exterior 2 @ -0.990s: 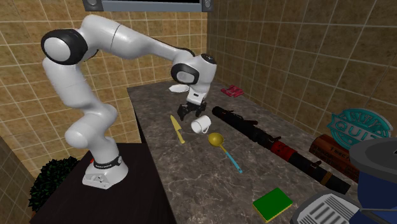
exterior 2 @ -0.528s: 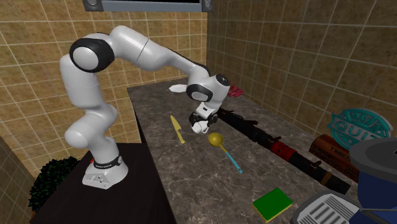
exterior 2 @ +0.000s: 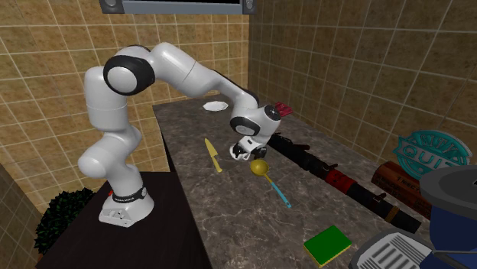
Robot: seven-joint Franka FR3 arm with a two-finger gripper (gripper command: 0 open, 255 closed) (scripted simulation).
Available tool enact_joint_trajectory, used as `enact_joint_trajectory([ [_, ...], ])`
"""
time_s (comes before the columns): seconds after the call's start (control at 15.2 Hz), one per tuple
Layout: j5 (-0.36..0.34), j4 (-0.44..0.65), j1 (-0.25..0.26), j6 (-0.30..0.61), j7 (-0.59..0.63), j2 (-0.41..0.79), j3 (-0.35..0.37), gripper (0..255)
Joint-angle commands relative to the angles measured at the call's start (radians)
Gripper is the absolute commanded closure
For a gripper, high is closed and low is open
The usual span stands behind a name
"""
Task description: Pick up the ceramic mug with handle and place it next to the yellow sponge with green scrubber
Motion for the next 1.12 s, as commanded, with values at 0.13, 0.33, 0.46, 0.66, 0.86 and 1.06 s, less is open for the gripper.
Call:
enact_joint_trajectory([
  [0.13,0.008,-0.023,0.011,0.046,-0.001,0.019,0.007,0],
  [0.33,0.008,-0.023,0.011,0.046,-0.001,0.019,0.007,0],
  [0.46,0.008,-0.023,0.011,0.046,-0.001,0.019,0.007,0],
  [0.66,0.008,-0.023,0.011,0.046,-0.001,0.019,0.007,255],
  [0.86,0.008,-0.023,0.011,0.046,-0.001,0.019,0.007,255],
  [1.06,0.008,-0.023,0.011,0.046,-0.001,0.019,0.007,255],
])
